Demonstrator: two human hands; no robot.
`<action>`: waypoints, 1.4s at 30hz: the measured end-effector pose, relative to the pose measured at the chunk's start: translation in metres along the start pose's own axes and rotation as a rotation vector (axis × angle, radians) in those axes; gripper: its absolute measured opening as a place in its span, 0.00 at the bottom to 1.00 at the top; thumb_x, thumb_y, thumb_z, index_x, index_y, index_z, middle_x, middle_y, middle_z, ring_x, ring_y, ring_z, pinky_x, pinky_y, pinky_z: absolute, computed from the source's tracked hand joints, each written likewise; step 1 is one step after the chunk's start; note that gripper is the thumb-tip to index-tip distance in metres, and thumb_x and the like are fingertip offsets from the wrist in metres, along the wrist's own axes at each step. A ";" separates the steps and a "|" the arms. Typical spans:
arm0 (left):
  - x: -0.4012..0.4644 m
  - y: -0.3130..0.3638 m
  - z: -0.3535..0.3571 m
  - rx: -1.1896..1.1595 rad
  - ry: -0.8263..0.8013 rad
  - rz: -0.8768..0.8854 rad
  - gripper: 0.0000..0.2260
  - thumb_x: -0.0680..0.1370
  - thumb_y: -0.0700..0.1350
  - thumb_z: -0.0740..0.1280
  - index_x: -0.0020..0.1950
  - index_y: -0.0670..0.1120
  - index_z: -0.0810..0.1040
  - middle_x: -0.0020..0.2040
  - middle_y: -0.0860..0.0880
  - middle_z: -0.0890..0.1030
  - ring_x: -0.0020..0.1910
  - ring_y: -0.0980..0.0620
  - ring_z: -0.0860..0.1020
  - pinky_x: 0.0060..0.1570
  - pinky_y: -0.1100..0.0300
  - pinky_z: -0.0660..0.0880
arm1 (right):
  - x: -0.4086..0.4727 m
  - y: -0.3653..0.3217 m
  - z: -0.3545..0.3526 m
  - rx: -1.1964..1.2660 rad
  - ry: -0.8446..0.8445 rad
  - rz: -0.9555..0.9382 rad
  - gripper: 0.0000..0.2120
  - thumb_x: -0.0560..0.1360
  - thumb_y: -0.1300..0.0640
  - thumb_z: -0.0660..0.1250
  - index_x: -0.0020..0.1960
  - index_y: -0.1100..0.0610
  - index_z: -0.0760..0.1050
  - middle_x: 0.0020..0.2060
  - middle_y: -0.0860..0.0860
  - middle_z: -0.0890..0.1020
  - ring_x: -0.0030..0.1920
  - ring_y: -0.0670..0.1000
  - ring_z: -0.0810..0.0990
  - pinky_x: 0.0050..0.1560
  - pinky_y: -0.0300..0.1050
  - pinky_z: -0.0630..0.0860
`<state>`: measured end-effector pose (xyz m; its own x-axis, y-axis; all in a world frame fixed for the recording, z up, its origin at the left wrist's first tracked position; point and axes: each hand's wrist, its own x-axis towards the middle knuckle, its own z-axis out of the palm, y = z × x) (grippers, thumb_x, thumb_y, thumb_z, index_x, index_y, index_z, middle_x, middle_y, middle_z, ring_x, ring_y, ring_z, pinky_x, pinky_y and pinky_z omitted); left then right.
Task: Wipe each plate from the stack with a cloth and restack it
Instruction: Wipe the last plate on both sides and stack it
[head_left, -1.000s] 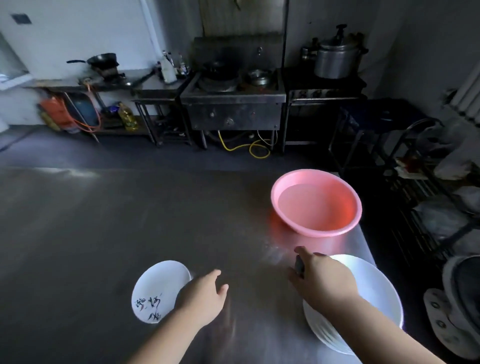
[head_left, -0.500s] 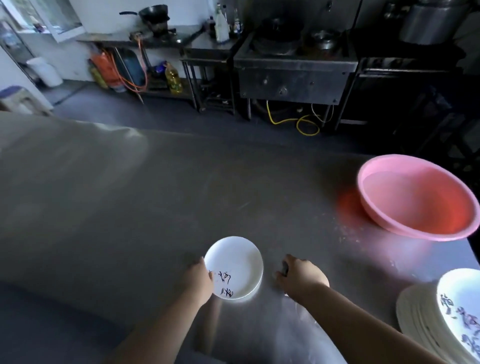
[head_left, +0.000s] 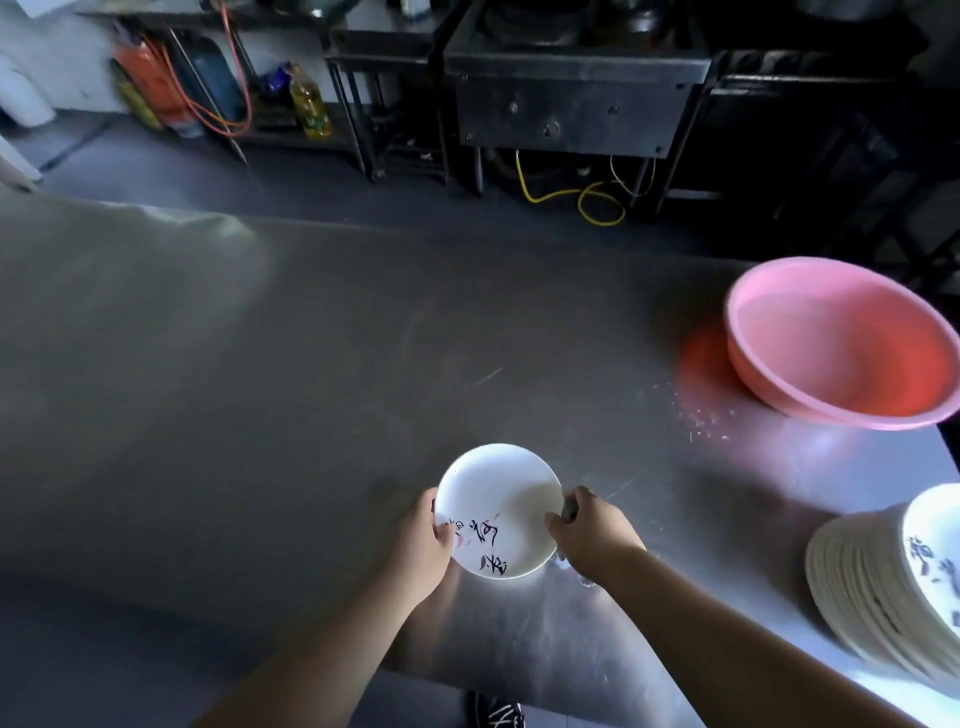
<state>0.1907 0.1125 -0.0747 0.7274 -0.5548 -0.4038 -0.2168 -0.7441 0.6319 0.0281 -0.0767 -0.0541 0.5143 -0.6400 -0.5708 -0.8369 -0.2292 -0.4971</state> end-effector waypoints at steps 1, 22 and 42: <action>-0.004 0.004 0.003 -0.010 0.006 0.022 0.17 0.79 0.41 0.69 0.66 0.52 0.75 0.45 0.57 0.80 0.43 0.61 0.78 0.40 0.64 0.72 | -0.005 0.006 -0.004 0.005 0.019 0.007 0.10 0.75 0.45 0.65 0.47 0.50 0.70 0.39 0.50 0.85 0.28 0.55 0.79 0.26 0.47 0.78; -0.062 0.064 0.153 -0.004 -0.267 0.156 0.22 0.76 0.45 0.69 0.69 0.56 0.74 0.40 0.56 0.78 0.42 0.52 0.78 0.47 0.53 0.79 | -0.081 0.175 -0.059 0.051 0.168 0.215 0.11 0.76 0.46 0.66 0.44 0.52 0.70 0.34 0.50 0.84 0.31 0.54 0.78 0.32 0.49 0.79; -0.075 0.020 0.176 0.557 0.111 0.667 0.34 0.83 0.62 0.56 0.85 0.49 0.57 0.86 0.53 0.54 0.85 0.49 0.52 0.80 0.38 0.54 | -0.056 0.156 -0.008 -0.660 -0.007 -0.407 0.46 0.74 0.29 0.34 0.84 0.55 0.33 0.82 0.51 0.30 0.79 0.52 0.21 0.78 0.53 0.27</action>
<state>0.0173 0.0736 -0.1479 0.3885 -0.9213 0.0199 -0.8849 -0.3669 0.2868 -0.1329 -0.0827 -0.0949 0.8043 -0.4079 -0.4321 -0.5192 -0.8360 -0.1773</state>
